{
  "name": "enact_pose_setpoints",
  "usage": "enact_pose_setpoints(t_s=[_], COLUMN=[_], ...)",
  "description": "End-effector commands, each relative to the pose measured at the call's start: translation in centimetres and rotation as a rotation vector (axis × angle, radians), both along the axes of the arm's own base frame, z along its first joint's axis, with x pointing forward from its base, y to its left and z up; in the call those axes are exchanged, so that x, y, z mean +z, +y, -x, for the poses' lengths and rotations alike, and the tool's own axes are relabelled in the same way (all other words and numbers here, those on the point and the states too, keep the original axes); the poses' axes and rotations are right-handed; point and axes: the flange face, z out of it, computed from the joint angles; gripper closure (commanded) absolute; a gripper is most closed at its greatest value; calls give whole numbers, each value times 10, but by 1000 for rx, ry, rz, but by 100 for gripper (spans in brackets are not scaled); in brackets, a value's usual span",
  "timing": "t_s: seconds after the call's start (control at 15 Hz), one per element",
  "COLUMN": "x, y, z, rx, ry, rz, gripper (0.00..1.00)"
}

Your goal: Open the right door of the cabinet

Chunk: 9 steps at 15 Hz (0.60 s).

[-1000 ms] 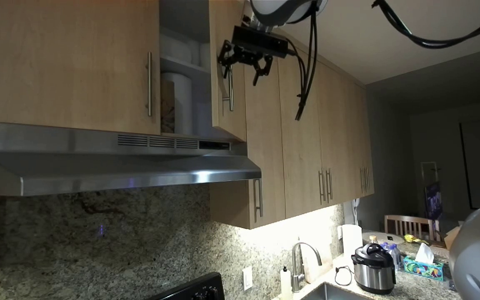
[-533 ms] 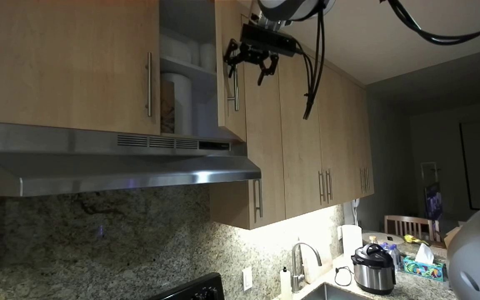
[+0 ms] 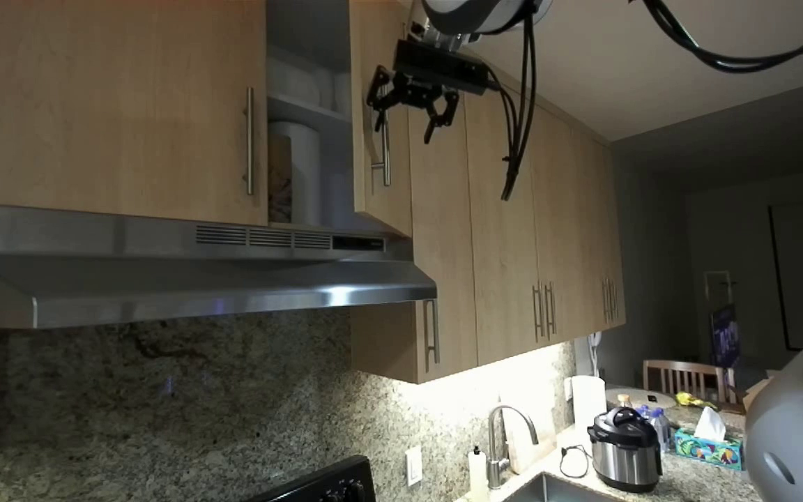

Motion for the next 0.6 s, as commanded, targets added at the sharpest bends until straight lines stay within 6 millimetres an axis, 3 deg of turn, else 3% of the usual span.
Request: enact_pose_setpoints(t_s=[0.0, 0.53], x=[-4, -5], y=[0, -23], z=[-3, -2], rx=[43, 15], ry=[40, 58], rz=[-4, -1], gripper=[0, 0])
